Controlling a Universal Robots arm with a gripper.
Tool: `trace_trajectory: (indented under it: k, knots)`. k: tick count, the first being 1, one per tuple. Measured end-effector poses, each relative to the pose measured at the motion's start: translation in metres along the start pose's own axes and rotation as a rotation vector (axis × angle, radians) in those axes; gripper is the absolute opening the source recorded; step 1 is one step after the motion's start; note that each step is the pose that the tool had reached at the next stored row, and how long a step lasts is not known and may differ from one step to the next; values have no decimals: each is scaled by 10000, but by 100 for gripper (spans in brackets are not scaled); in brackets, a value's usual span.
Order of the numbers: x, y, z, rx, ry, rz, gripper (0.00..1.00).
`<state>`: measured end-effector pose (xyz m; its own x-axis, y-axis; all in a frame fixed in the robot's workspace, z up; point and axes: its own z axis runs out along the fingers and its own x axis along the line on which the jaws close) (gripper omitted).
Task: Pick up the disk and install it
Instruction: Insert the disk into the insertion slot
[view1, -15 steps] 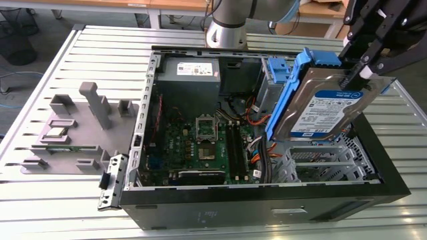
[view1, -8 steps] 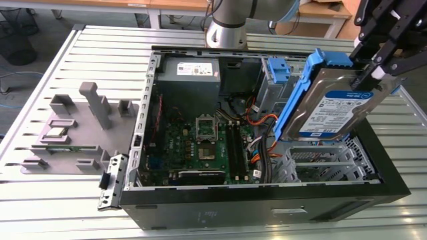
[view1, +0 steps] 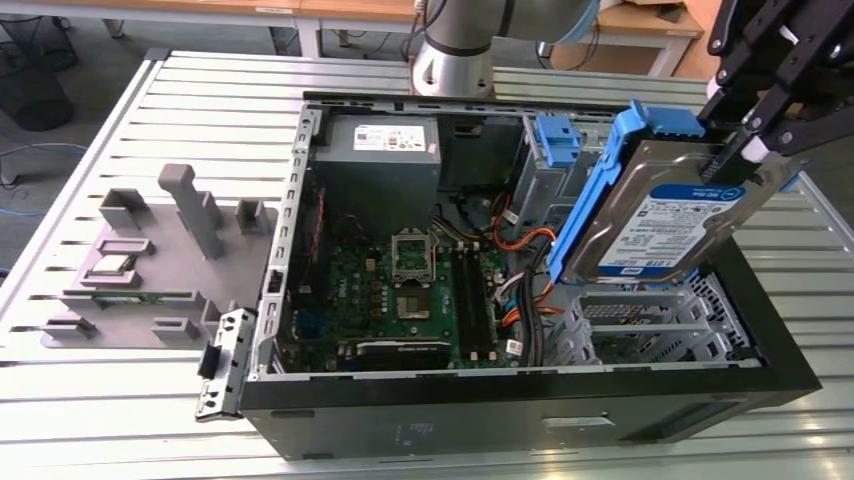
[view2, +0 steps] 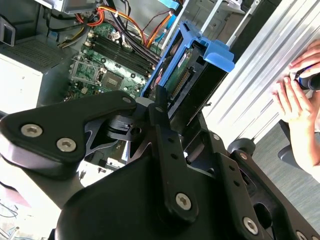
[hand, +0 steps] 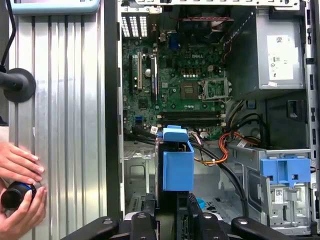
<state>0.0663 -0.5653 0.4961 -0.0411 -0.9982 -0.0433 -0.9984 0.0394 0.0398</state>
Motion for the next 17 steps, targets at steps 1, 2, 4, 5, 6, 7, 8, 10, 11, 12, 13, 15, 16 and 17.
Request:
trace_trajectory:
  k: [1,2,4,5,6,7,8,10,11,12,13,15,16,17]
  knots:
    - [0,0,4,0,-1,0,35]
    - [0,0,9,0,-1,0,35]
    - [0,0,9,0,-1,0,35]
    - [0,-1,12,0,-3,0,35]
    - [0,-1,16,0,-4,0,35]
    - [1,-1,20,0,-2,0,35]
    - [1,-1,26,0,-1,0,35]
    - [2,-2,41,0,-1,0,35]
    - [2,-2,50,0,-1,0,35]
    - [2,-2,57,0,-1,0,35]
    - [2,-3,63,0,-2,0,35]
    - [3,-3,71,0,-1,0,35]
    - [3,-3,75,0,-2,0,35]
    - [3,-3,78,0,-2,0,35]
